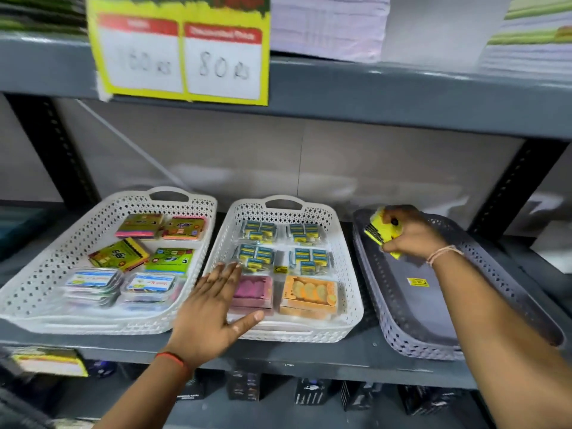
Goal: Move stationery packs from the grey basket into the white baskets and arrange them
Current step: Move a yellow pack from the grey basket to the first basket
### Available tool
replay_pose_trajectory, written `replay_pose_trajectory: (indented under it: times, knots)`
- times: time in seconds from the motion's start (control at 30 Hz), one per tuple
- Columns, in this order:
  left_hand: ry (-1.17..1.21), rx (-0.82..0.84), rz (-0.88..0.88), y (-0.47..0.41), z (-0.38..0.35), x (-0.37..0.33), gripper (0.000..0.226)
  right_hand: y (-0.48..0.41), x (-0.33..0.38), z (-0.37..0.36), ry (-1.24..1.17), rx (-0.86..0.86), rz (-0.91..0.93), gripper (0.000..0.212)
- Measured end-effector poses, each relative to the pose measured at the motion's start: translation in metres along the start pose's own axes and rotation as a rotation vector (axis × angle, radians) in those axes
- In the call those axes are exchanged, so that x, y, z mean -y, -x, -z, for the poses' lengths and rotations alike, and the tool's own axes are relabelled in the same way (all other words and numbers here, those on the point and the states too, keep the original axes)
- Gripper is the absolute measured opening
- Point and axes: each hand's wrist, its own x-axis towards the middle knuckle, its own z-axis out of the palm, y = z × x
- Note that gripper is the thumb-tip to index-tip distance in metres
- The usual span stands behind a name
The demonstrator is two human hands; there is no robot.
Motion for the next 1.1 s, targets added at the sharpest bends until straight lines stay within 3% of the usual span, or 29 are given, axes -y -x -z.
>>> replay_pose_trajectory:
  times: [0.1,0.23,0.63,0.93,1.1]
  knots:
    - [0.032,-0.008,-0.004,0.004,0.005,0.002,0.112,0.007,0.063,-0.001,-0.055,-0.041,0.138,0.059]
    - [0.043,-0.076,-0.001,0.020,0.027,0.024,0.103,0.014,0.140,-0.026,-0.078,0.051,0.295,0.059]
    - [-0.015,-0.172,0.307,0.082,0.084,0.147,0.111,0.003,0.317,-0.127,-0.141,0.329,0.564,0.053]
    - [-0.010,-0.143,0.341,0.085,0.077,0.162,0.110,-0.031,0.349,-0.203,0.145,0.591,0.583,0.053]
    - [-0.006,-0.149,0.336,0.086,0.076,0.163,0.106,-0.036,0.349,-0.221,0.158,0.663,0.562,0.052]
